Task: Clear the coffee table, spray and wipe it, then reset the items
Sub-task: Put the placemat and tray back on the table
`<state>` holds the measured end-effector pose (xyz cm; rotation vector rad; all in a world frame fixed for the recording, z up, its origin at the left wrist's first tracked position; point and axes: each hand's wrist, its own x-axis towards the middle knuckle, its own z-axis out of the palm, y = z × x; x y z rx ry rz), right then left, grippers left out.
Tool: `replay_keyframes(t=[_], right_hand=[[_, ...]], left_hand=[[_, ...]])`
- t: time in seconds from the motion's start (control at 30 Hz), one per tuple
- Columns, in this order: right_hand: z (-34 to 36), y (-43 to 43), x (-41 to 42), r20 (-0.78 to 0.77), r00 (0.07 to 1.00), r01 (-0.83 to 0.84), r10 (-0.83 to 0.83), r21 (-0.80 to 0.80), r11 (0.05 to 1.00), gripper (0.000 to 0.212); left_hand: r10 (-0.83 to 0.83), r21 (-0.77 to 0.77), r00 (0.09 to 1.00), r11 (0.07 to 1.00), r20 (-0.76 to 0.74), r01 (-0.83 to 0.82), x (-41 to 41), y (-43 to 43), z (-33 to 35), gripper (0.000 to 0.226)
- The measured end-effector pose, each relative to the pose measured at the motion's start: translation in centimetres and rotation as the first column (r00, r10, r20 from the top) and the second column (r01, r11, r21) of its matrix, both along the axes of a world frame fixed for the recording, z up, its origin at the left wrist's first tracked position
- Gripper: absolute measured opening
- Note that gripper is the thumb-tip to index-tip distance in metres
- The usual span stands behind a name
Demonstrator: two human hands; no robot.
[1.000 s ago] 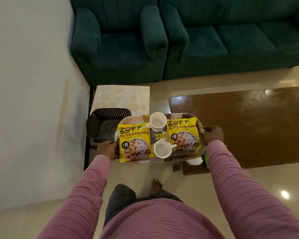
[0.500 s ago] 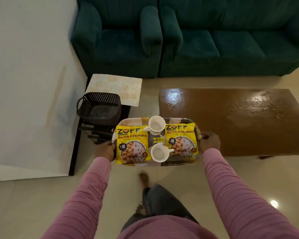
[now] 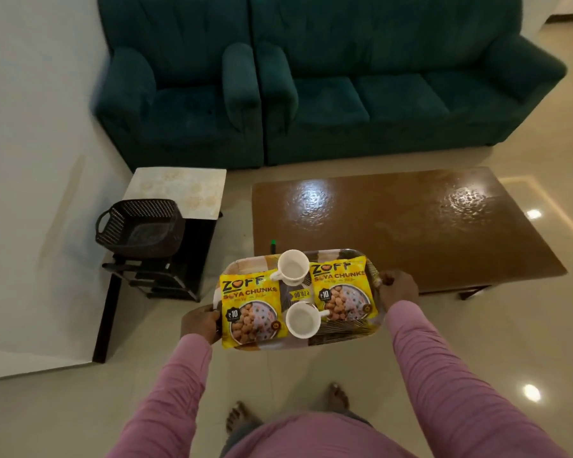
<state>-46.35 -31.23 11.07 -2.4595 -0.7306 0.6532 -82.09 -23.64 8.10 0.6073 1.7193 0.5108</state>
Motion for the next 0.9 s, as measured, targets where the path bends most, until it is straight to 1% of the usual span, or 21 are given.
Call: replay_keyframes(t=[0.13,0.23,0.33,0.43,0.6,0.7,0.8,0.9], right_hand=[[0.2,-0.4,6.2,0.002,1.0,-0.015,0.015,-0.002,1.0,0.02],[0.1,-0.3,9.7,-0.014,1.0,-0.018,0.018,-0.021,1.0,0.019],[-0.2,0.4,12.2,-0.045,0.999,0.001,-0.001,-0.021,1.0,0.021],[-0.5,1.8,13.9,-0.056,0.998,-0.014,0.012,-0.025,1.0,0.021],[-1.1,4.8,15.5,-0.08,0.996,-0.045,0.042,-0.038,0.998,0.023],[-1.3,7.2,16.5,-0.08,0.996,-0.04,0.036,-0.049,0.998,0.023],[-1.5,10.1,17.5,-0.06,0.997,-0.044,0.039,-0.07,0.997,0.017],[-1.4,13.2,18.3,-0.042,0.999,-0.033,0.029,-0.111,0.993,0.022]], left_hand=[[-0.015,0.001,1.0,1.0,-0.027,0.015,6.4,-0.5,-0.1,0.008],[0.011,-0.021,1.0,1.0,-0.009,-0.011,10.0,-1.0,-0.1,0.013],[0.07,-0.044,0.997,0.997,0.028,-0.069,12.6,-1.2,0.1,0.017],[0.099,-0.048,0.995,0.994,0.01,-0.098,14.2,-0.4,0.3,0.019],[0.08,-0.024,0.996,0.996,-0.043,-0.082,16.2,2.8,0.6,0.024],[0.046,-0.014,0.997,0.999,-0.062,-0.047,16.9,5.5,0.0,0.019],[0.016,-0.003,0.996,1.0,-0.087,-0.016,17.1,9.1,-1.8,0.027],[0.0,-0.02,0.994,1.0,-0.106,-0.002,18.7,12.0,-0.3,0.031]])
